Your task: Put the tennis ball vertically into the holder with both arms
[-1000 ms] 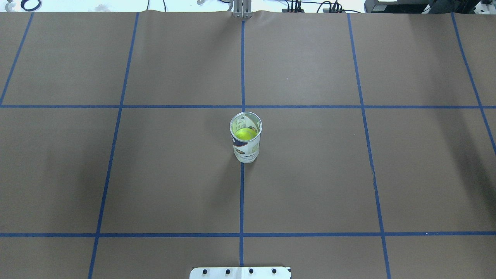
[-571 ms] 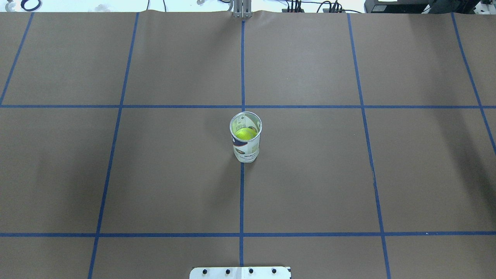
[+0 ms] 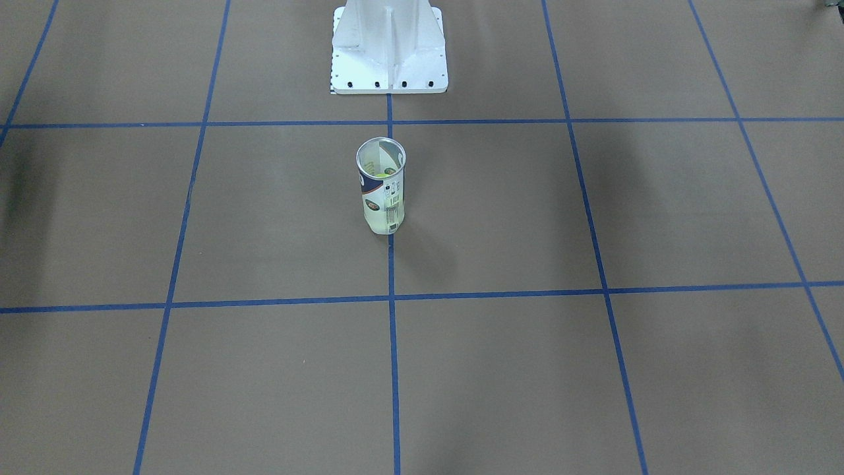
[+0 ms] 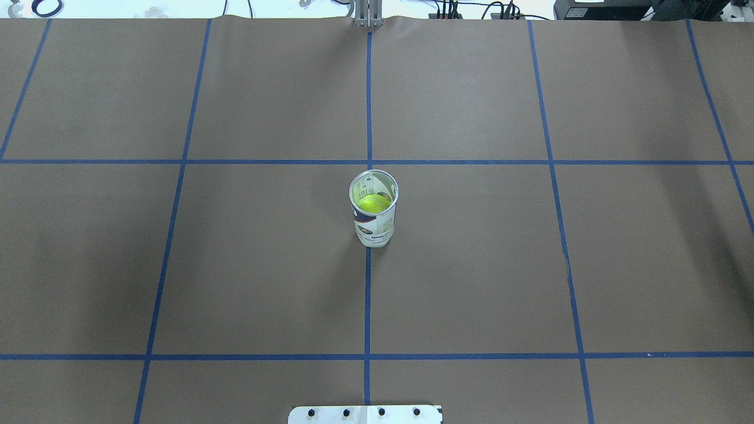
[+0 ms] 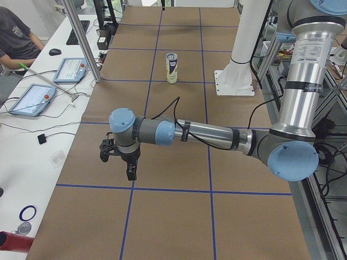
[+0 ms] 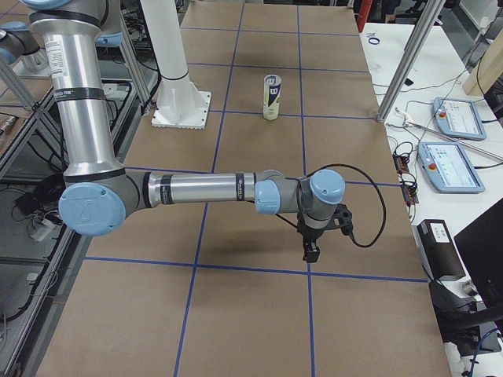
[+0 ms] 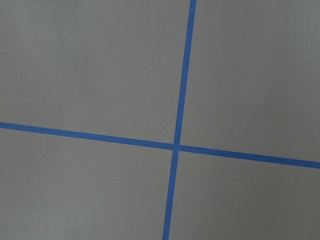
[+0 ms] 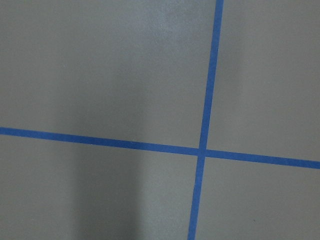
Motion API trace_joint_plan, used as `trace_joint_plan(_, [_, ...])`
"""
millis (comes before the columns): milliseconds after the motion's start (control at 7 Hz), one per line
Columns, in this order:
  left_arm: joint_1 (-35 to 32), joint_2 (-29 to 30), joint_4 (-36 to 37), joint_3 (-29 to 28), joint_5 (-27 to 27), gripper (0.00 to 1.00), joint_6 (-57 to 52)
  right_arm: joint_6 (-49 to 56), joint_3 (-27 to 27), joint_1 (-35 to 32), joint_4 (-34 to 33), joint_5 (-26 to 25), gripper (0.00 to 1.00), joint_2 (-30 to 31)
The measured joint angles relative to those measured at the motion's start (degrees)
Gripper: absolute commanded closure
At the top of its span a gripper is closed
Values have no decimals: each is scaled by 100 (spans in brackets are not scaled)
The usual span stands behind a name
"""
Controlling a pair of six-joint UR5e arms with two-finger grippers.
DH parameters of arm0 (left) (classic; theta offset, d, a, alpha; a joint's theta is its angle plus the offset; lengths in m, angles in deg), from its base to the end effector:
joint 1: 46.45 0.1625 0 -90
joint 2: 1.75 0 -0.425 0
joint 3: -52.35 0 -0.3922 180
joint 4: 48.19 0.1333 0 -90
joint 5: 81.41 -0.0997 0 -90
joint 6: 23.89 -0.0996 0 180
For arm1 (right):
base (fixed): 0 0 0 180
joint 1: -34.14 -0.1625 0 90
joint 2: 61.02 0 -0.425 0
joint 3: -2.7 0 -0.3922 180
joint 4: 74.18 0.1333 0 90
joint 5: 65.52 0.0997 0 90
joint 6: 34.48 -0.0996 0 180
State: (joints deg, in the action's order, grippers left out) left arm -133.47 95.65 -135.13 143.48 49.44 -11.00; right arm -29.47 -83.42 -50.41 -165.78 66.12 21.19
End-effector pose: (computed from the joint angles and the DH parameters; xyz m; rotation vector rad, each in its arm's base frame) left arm -0.0395 -0.5518 0.5913 -0.0078 0.7187 -0.1314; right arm 0.0144 -0.5554 0.6272 0.0358 -0.7279 -0.1891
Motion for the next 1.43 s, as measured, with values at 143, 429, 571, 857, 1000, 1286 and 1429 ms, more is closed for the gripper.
trace_joint_plan(143, [0,10,94,6,48,1,-16,139,3,-15,-145,-38,1,-36])
trace_joint_plan(429, [-5,-53,337,52,412,1,-374,235,5,-25,-551,-73,1,-194])
trace_joint_plan(571, [-23,-140,412,43,498,1,-958,253,3,-30,-640,-86,1,-228])
trace_joint_plan(857, [-55,-296,451,38,530,1,-1498,262,-3,-37,-687,-93,1,-224])
trace_joint_plan(1000, [-66,-395,444,45,537,1,-1559,263,-6,-39,-691,-98,1,-214])
trace_joint_plan(1286, [-102,-529,415,59,540,1,-1582,258,-4,-36,-693,-103,1,-214])
trace_joint_plan(1429, [-115,-554,404,24,539,1,-1588,256,-6,-35,-692,-101,1,-206])
